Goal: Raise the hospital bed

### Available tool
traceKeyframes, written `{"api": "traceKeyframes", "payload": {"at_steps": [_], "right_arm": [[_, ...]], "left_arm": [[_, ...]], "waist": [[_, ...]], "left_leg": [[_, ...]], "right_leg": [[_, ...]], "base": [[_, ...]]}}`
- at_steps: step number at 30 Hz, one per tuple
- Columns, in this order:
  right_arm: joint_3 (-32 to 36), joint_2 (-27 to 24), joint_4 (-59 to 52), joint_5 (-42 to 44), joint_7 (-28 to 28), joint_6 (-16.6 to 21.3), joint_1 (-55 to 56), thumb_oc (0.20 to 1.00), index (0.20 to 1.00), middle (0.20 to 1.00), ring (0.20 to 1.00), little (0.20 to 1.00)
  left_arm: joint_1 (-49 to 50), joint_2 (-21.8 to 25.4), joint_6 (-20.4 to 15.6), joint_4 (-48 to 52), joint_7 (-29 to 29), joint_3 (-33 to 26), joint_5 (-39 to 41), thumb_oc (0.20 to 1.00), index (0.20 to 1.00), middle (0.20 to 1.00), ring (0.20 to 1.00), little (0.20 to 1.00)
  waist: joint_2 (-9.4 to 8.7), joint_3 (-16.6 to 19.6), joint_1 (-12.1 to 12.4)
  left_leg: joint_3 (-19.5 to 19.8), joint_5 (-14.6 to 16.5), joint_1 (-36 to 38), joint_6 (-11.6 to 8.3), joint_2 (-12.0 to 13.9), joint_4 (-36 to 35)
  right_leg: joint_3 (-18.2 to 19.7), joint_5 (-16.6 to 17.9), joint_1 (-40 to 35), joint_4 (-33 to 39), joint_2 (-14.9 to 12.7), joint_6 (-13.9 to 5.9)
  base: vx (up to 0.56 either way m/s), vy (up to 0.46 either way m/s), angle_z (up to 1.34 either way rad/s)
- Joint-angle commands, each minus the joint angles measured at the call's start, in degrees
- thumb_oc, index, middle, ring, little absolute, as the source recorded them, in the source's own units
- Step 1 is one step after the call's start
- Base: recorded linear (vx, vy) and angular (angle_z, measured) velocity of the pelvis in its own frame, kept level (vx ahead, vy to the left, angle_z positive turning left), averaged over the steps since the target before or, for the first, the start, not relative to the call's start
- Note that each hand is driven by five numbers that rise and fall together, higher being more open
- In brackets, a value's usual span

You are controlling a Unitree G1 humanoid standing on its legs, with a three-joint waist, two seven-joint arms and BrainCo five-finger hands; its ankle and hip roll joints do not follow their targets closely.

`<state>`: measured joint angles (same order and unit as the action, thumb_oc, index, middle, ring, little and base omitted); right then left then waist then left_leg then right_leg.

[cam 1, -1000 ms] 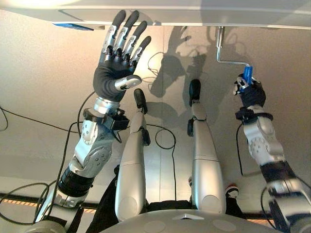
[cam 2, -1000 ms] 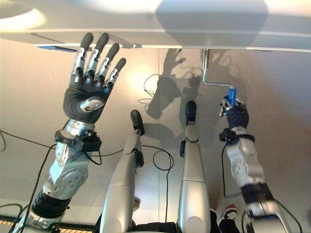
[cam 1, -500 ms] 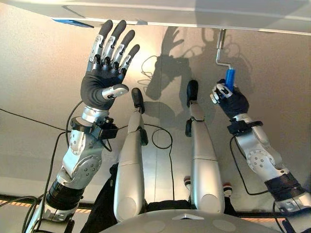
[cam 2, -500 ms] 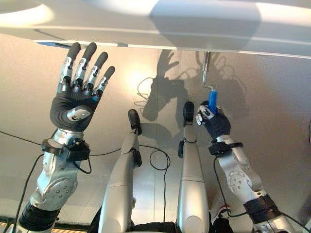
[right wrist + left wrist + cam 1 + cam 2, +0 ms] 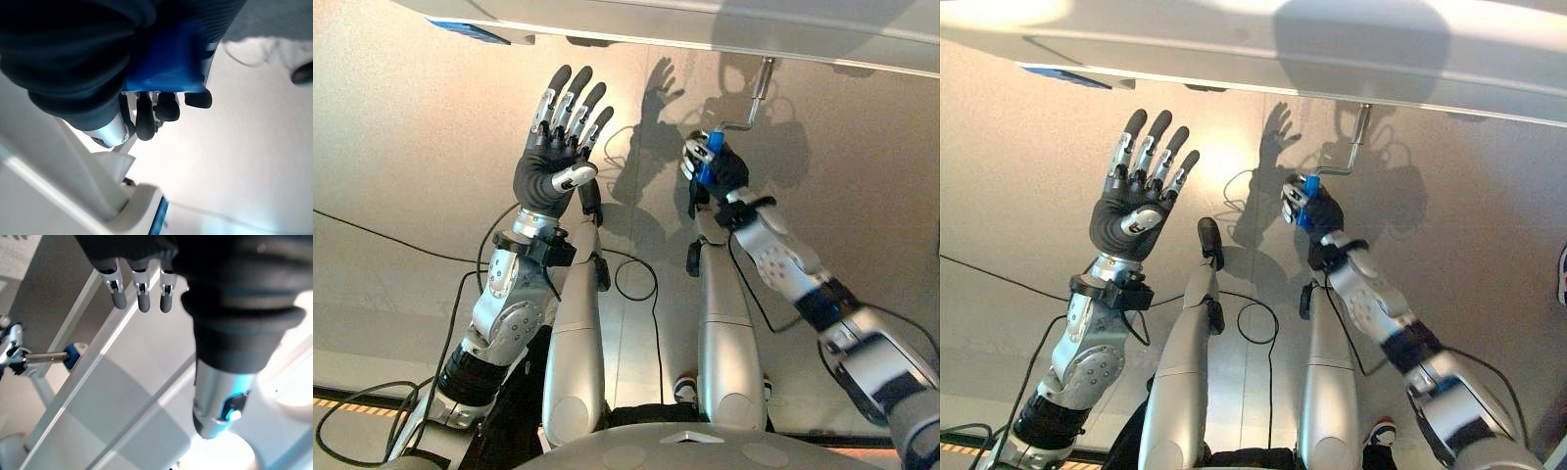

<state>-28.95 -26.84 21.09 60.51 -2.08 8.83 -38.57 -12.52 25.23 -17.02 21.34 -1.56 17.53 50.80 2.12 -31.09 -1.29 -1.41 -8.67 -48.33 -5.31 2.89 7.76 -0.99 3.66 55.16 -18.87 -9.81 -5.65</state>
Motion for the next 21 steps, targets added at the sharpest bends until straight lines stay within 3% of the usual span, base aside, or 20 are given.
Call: {"api": "traceKeyframes", "payload": {"at_steps": [1,5,7,9,14,21], "right_arm": [[-3.31,10.01,-0.24,-6.48,1.48,1.51,-10.13,0.2,0.2,0.2,0.2,0.2],[-1.07,13.03,13.18,-10.34,-2.46,1.35,-13.46,0.2,0.2,0.2,0.2,0.2],[2.1,14.09,26.17,-16.04,-5.61,0.08,-18.1,0.2,0.2,0.2,0.2,0.2],[2.23,14.0,29.26,-18.22,-5.69,-0.63,-19.01,0.2,0.2,0.2,0.2,0.2],[7.38,9.08,45.35,-22.88,-7.26,-2.74,-20.37,0.2,0.2,0.2,0.2,0.2],[11.57,2.82,52.6,-24.02,-7.14,-4.47,-17.24,0.2,0.2,0.2,0.2,0.2]], "left_arm": [[-0.49,1.85,-2.13,7.78,-1.17,2.63,0.63,1.0,1.0,1.0,1.0,1.0],[-1.83,1.9,-2.51,8.22,-0.93,4.02,1.15,1.0,1.0,1.0,1.0,1.0],[-2.6,1.7,-2.49,8.76,-0.44,4.58,0.94,1.0,1.0,1.0,1.0,1.0],[-2.87,1.44,-2.45,8.86,-0.49,4.84,0.86,1.0,1.0,1.0,1.0,1.0],[-5.23,0.95,-2.51,9.18,-0.64,6.31,0.08,1.0,1.0,1.0,1.0,1.0],[-7.54,0.49,-2.24,8.78,-1.24,7.43,-0.28,1.0,1.0,1.0,1.0,1.0]], "waist": [[2.17,1.3,3.0],[3.02,1.3,3.84],[4.04,1.3,4.47],[4.14,1.3,4.47],[5.44,1.3,4.04],[6.22,1.3,3.54]], "left_leg": [[0.1,6.21,-0.44,2.0,-2.71,6.21],[0.06,6.44,-0.78,2.03,-2.9,6.43],[-0.08,6.73,-1.34,2.08,-3.1,6.85],[0.0,6.79,-1.61,2.09,-3.11,7.02],[-0.34,7.58,-3.24,2.22,-3.78,8.92],[-0.76,7.81,-3.61,2.34,-3.68,9.19]], "right_leg": [[-2.0,1.12,-3.72,3.89,0.19,-3.12],[-1.9,1.06,-3.49,3.89,0.11,-3.1],[-1.59,0.84,-2.88,3.48,0.22,-2.97],[-1.47,0.74,-2.6,3.26,0.23,-2.94],[-0.52,-0.3,-0.55,0.98,0.32,-2.58],[0.44,-0.48,0.45,0.65,0.62,-2.62]], "base": [[0.01,0.044,0.02],[0.01,0.031,0.02],[0.01,0.038,0.02],[0.0,0.0,0.0],[0.0,0.004,0.07],[0.0,0.001,0.01]]}}
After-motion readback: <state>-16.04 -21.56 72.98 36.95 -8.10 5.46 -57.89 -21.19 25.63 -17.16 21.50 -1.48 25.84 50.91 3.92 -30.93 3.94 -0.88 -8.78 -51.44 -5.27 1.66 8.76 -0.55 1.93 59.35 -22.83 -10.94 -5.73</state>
